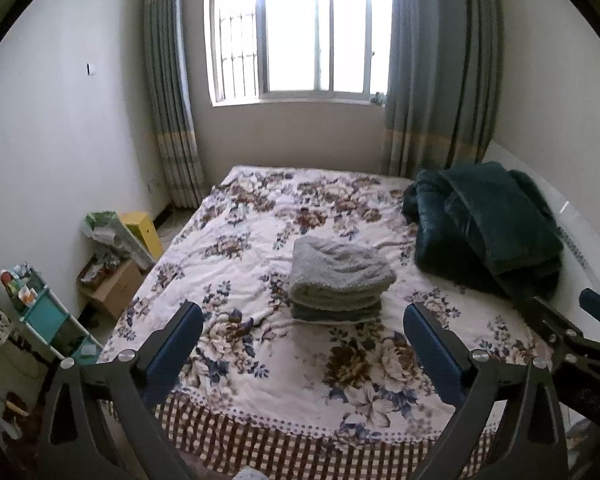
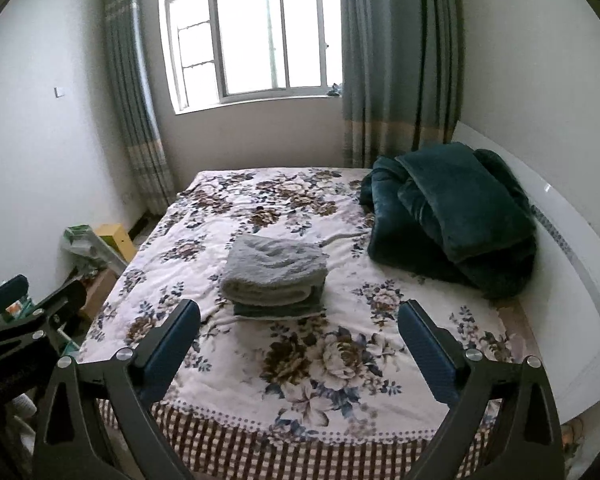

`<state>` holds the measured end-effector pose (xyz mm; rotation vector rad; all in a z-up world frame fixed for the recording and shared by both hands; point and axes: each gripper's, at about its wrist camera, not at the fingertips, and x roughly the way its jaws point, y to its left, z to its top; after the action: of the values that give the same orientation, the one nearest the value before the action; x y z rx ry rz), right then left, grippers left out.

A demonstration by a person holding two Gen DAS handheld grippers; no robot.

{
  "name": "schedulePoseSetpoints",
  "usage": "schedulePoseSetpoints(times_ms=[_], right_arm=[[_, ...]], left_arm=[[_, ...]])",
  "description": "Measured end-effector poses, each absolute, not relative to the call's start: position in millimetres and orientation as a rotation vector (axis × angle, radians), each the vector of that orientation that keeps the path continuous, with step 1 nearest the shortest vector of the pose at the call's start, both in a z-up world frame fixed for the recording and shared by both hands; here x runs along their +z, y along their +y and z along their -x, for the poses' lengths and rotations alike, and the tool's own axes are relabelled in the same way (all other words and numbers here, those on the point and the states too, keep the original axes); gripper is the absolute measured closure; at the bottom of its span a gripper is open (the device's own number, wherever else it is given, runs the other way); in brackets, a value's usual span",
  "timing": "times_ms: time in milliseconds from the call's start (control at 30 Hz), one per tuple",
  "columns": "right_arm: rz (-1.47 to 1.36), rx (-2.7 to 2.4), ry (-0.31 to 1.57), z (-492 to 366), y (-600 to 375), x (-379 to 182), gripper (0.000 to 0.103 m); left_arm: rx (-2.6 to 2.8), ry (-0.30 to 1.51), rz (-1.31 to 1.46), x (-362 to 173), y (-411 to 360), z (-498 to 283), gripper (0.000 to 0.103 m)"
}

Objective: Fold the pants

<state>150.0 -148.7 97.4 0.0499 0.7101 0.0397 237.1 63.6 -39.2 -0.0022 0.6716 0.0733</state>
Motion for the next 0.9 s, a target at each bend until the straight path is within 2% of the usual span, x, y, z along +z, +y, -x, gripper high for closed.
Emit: schedulePoseSetpoints(times_ms=[500, 900], right_arm=[[-0.018, -0.038, 0.782, -238.5, -148.6, 48.0, 0.002], [-0.02, -0.044, 0.816, -251.1, -142.8, 28.3, 0.001]], left_arm=[[0.09, 0.782, -0.048, -77.0, 59.5, -298.5, 0.0], [0.1, 0.81, -0.037, -82.5, 65.7, -310.8, 0.0]])
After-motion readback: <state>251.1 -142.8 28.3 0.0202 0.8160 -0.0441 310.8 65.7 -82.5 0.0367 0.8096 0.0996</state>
